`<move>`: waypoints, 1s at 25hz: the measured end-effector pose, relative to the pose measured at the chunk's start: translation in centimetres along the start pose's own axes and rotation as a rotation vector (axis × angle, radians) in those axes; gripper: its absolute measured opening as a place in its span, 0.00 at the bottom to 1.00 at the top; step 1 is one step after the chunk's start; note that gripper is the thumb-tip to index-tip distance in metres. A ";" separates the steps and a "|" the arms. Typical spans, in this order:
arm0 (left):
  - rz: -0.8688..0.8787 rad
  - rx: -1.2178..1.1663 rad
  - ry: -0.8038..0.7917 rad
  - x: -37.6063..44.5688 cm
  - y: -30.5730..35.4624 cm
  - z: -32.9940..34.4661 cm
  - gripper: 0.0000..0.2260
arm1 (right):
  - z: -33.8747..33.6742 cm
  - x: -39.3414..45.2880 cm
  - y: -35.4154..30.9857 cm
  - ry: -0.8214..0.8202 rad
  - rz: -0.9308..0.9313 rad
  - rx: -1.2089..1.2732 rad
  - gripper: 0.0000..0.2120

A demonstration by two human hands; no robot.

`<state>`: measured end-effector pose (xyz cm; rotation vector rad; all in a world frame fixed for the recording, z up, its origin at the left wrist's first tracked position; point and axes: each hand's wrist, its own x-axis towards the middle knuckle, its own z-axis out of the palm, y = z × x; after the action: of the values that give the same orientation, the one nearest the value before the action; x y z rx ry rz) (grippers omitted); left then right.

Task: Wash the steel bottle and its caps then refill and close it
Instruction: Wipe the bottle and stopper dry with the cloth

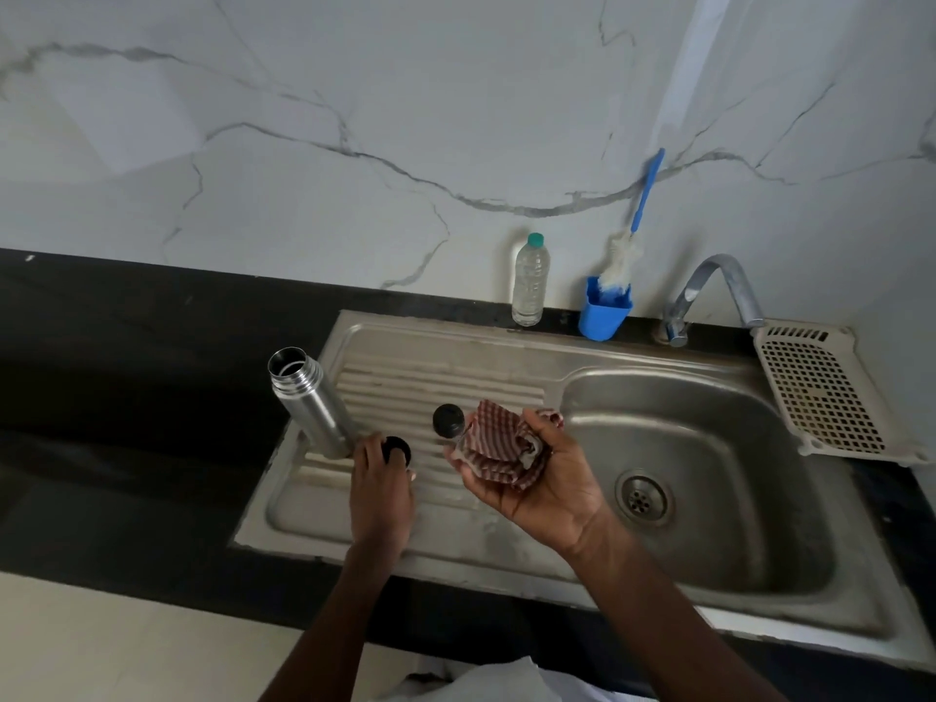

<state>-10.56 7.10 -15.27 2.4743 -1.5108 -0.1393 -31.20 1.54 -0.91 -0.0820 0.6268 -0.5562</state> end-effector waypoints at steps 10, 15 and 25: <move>0.207 -0.081 0.179 2.7 2.7 -2.7 0.23 | -1.4 0.7 0.8 0.193 -0.250 0.069 0.26; 0.197 0.255 -0.190 7.1 5.1 -1.5 0.28 | -2.1 0.3 0.3 0.243 -0.237 -0.006 0.21; -0.103 -0.978 -0.388 5.1 13.6 -3.2 0.20 | -6.4 -4.3 -5.1 0.365 -0.332 0.067 0.20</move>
<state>-19.30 -2.88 -8.57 1.7508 -1.0232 -1.1252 -40.16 0.04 -2.66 -0.0204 0.9576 -0.9247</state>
